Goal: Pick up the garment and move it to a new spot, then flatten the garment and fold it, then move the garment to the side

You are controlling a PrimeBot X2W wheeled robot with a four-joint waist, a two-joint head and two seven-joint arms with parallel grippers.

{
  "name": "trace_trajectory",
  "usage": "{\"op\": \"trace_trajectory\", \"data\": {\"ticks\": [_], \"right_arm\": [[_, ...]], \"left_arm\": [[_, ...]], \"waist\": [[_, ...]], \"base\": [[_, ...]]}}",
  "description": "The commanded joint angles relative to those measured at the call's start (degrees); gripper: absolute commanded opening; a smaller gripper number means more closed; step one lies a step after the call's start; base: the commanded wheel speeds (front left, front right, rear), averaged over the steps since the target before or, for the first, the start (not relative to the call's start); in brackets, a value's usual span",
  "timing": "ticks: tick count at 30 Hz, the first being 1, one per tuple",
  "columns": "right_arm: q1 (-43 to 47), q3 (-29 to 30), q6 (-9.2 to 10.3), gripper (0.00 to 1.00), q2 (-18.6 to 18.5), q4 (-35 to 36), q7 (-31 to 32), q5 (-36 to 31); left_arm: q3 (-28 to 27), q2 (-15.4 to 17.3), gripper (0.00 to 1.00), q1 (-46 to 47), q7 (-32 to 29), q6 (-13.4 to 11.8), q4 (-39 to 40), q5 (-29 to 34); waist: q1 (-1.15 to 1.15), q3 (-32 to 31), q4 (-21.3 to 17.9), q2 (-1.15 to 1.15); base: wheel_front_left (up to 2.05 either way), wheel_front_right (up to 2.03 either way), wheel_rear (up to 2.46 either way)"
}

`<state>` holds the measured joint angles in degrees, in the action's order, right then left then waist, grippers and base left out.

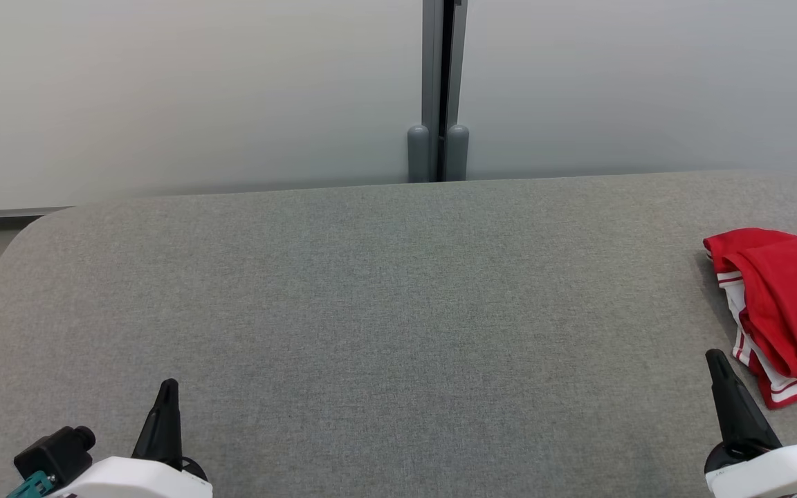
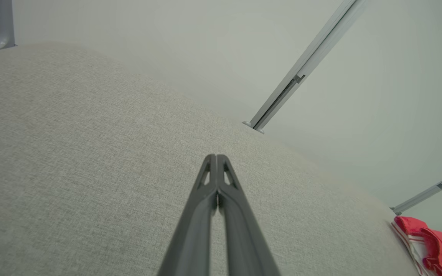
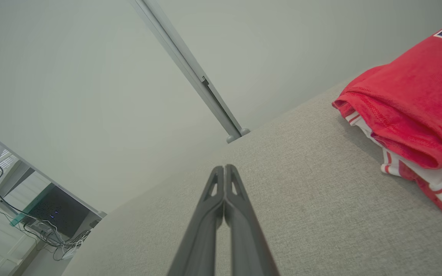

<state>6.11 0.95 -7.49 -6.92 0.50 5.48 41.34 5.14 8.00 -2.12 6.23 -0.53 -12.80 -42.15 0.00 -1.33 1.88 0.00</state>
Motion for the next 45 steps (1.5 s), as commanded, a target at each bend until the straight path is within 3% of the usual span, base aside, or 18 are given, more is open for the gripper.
{"op": "trace_trajectory", "data": {"ticks": [1, 23, 45], "right_arm": [[-1.7, 0.4, 0.0, 0.0, -0.2, 0.2, -0.2, 2.0], [-5.2, 1.7, 0.0, 0.0, 0.9, -4.5, -0.1, 18.2], [-7.9, 2.9, -0.01, 0.0, 1.7, -8.1, 0.1, 30.1]], "left_arm": [[-0.8, 0.2, 0.0, 1.9, -0.3, 0.5, 0.7, -1.8], [-4.4, -1.5, 0.0, 4.2, -4.4, 3.0, 0.1, -17.5], [-7.1, -2.8, 0.0, 5.8, -7.4, 4.8, -0.3, -29.0]], "waist": [[0.0, 0.0, 0.0, 0.0], [0.0, 0.4, -0.5, 0.0], [0.0, 0.7, -0.9, 0.0]], "base": [[0.0, 0.0, 0.0], [0.0, 0.0, 0.0], [0.0, 0.0, 0.0]]}}
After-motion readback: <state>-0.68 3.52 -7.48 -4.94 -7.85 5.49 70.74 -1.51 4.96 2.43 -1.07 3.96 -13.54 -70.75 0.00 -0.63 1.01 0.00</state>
